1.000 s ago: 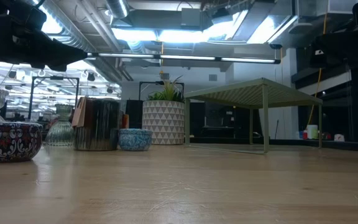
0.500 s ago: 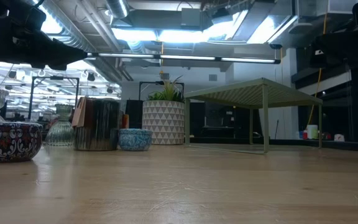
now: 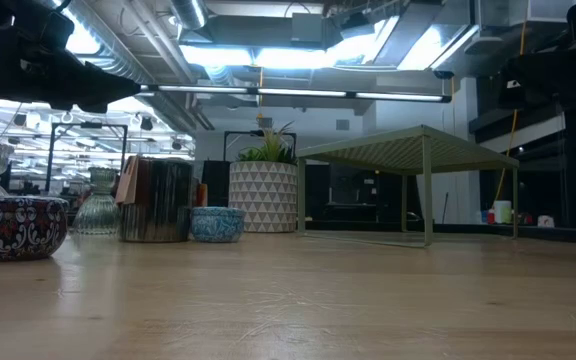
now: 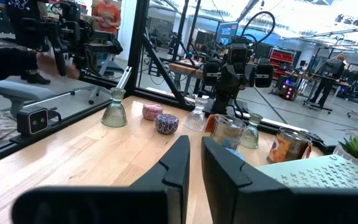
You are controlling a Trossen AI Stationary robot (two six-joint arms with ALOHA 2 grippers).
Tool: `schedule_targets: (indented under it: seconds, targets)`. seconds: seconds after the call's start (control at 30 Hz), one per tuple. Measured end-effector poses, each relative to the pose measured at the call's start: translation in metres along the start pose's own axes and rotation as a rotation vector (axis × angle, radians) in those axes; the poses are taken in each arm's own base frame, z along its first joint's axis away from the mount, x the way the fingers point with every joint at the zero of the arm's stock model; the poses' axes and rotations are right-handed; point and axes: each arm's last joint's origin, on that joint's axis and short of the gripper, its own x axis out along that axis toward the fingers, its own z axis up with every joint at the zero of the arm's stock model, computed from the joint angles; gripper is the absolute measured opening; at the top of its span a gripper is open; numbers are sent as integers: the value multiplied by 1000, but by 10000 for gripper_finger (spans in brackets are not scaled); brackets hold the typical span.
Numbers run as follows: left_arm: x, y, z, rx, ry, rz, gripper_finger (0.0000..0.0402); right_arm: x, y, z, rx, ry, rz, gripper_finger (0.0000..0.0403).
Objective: Pick & Place candle stick holders
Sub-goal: Put the top silver scented candle on the shelf
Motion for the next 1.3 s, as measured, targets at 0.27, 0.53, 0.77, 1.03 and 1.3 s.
schedule_targets:
  seconds: [0.27,0.53,0.77,1.03,1.3]
  targets:
    - [0,0,6,-149,-67,-17,86,0,0,0,0,0,0,44]
    - [-2,3,18,-304,-192,-16,86,0,0,0,0,0,1,44]
    - [6,7,26,-284,-107,107,86,0,0,0,0,-1,2,43]
    - [38,12,50,-174,138,273,105,0,0,0,0,-1,2,43]
    - [73,12,73,-47,354,283,155,0,0,0,0,0,2,43]
